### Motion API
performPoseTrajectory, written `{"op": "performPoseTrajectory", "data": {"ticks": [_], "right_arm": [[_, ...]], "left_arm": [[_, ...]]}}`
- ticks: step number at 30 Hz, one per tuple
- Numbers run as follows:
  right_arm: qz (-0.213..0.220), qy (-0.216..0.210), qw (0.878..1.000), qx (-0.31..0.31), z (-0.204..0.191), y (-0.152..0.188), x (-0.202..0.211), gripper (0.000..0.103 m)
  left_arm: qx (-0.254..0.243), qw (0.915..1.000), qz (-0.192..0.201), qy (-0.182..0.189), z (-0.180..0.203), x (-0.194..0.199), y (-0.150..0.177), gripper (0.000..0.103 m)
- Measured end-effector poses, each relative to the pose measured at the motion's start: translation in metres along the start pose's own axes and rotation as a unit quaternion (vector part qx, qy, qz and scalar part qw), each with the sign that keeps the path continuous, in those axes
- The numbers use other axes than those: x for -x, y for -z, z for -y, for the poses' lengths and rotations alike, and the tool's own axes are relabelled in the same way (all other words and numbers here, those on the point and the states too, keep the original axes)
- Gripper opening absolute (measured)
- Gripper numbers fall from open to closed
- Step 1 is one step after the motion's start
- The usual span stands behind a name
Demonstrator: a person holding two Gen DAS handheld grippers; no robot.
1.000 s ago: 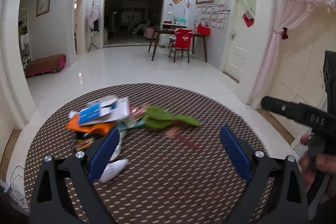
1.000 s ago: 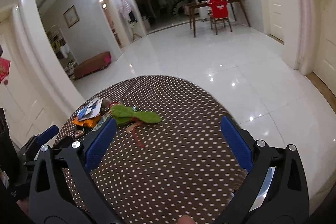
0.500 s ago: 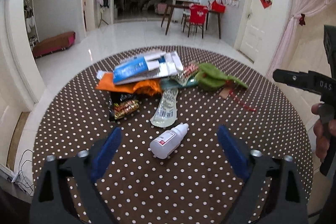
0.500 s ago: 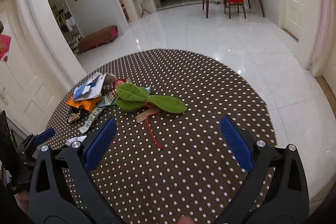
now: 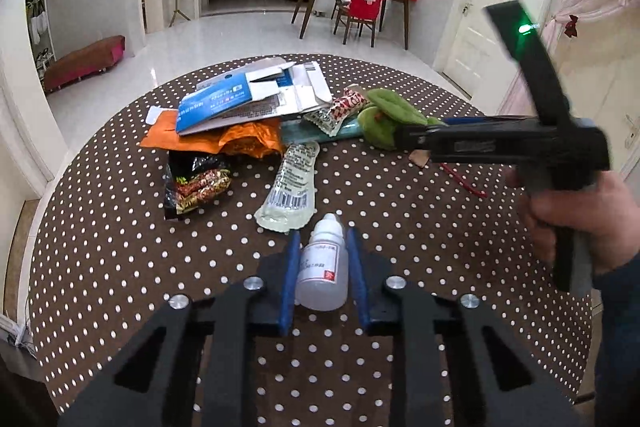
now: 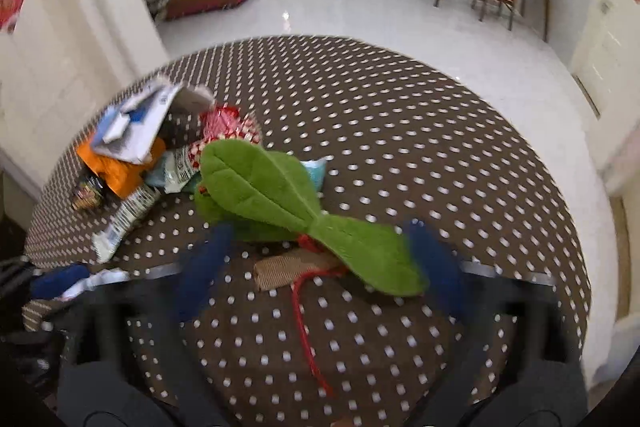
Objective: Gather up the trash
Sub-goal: 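Grasp the white dropper bottle with the left tool while the right tool grasps the green leaf toy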
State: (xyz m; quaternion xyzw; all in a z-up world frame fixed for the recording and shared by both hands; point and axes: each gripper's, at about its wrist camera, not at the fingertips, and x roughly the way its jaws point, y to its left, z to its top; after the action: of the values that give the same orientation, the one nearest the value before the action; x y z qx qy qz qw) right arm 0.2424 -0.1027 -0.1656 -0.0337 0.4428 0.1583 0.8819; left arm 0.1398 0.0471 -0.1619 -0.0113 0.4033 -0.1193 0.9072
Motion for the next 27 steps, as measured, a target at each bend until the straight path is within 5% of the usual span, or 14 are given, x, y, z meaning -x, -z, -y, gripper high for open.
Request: {"op": "performPoseTrajectory", "data": {"ticks": [2, 14, 27], "right_arm": [[0.0, -0.015, 1.0, -0.011, 0.002, 0.002, 0.005, 0.017], [0.077, -0.1, 0.986, -0.112, 0.058, 0.063, 0.094, 0.015], [0.136, -0.098, 0.976, -0.139, 0.094, 0.086, 0.169, 0.015]], "left_arm": [[0.006, 1.0, 0.005, -0.002, 0.001, 0.006, 0.005, 0.023], [0.001, 0.9984, 0.048, 0.028, 0.044, 0.038, 0.011, 0.023], [-0.012, 0.9942, 0.09, 0.058, 0.086, 0.063, -0.002, 0.023]]}}
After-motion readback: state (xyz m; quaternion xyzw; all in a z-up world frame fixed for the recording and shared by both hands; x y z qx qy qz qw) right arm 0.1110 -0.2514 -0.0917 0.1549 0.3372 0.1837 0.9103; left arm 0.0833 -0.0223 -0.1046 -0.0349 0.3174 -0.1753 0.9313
